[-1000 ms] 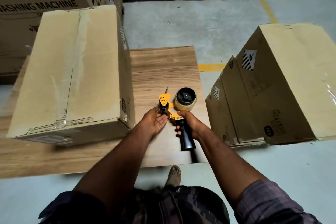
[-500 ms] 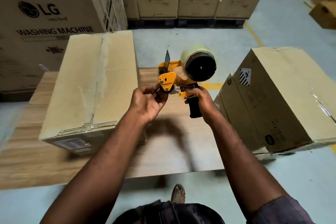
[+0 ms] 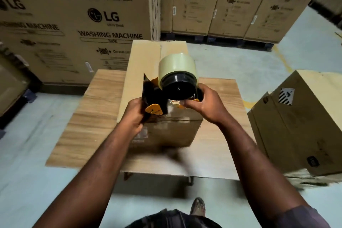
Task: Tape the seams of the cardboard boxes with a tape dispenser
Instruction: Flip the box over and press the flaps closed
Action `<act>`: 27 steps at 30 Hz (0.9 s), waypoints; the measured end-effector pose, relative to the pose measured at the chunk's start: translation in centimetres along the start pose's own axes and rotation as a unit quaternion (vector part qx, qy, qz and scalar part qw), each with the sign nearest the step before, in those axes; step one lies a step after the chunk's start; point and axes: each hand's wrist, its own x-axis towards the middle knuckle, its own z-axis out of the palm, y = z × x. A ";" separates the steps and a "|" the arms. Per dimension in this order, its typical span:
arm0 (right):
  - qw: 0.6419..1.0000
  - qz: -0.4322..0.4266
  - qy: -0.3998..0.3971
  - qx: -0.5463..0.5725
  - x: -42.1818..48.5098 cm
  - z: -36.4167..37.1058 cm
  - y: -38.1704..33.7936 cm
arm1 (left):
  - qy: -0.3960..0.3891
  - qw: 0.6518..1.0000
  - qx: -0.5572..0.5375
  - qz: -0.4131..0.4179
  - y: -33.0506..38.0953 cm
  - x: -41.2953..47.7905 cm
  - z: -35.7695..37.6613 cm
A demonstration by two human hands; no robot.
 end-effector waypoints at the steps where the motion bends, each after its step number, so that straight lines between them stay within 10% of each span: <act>1: 0.999 -0.011 -0.013 -0.033 0.1 1.4 -0.8 | 0.007 1.000 0.018 0.022 -0.2 -0.4 -2.1; 11: 0.982 -0.067 -0.078 -0.161 0.5 7.6 -3.1 | 0.063 0.993 0.097 0.002 -1.3 0.1 -15.9; 27: 0.967 -0.040 -0.082 -0.238 0.3 8.1 -3.4 | 0.061 0.989 0.133 -0.035 -6.8 2.4 -14.7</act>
